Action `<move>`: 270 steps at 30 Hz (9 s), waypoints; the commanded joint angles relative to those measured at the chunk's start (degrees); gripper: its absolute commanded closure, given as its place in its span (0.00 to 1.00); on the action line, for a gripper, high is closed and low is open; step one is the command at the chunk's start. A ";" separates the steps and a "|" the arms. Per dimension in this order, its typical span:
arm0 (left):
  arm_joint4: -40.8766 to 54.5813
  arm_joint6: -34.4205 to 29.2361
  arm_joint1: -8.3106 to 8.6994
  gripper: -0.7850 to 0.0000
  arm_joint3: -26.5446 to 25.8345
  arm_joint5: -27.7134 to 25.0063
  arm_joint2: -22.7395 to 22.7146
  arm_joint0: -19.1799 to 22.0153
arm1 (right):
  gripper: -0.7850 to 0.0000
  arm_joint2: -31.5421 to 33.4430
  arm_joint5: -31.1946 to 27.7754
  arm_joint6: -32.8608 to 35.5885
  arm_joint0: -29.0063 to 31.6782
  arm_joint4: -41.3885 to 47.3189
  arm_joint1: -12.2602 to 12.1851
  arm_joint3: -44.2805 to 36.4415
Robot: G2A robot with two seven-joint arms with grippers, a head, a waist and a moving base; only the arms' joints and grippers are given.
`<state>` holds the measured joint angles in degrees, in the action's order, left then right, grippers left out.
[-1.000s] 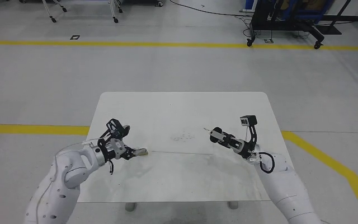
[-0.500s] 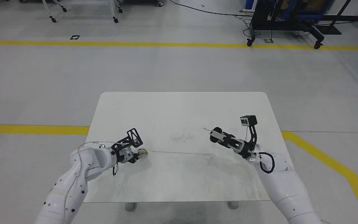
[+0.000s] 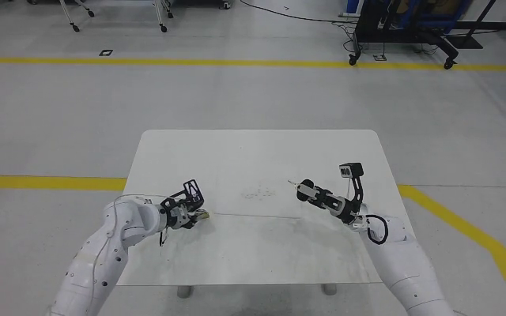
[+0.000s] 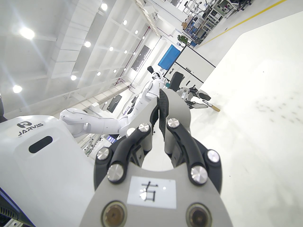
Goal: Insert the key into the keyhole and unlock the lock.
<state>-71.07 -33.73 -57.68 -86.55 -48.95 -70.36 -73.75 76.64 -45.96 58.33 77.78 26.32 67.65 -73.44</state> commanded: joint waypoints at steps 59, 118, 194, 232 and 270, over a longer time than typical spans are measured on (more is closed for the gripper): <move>8.90 -2.78 0.97 1.00 3.58 3.65 3.51 3.47 | 1.00 0.00 0.00 0.00 0.00 0.00 0.00 0.00; 6.18 -2.26 2.33 1.00 -1.25 10.22 3.31 0.90 | 1.00 0.00 0.00 0.00 0.00 0.00 0.00 0.00; 111.46 -39.14 -12.32 1.00 48.13 39.54 23.83 36.54 | 1.00 -16.13 8.00 -22.00 -12.38 2.33 6.22 11.08; 108.93 -30.89 -11.61 1.00 39.51 52.92 20.09 31.99 | 1.00 -12.74 19.31 -49.39 -1.98 -54.59 4.34 -12.11; 108.21 -26.28 -12.23 1.00 37.32 64.33 19.70 29.87 | 1.00 -28.17 18.03 -36.66 0.50 -163.92 0.76 -39.56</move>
<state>37.05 -60.09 -69.90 -49.27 15.23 -50.53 -43.86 49.29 -27.33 20.36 78.74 -135.99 68.26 -113.29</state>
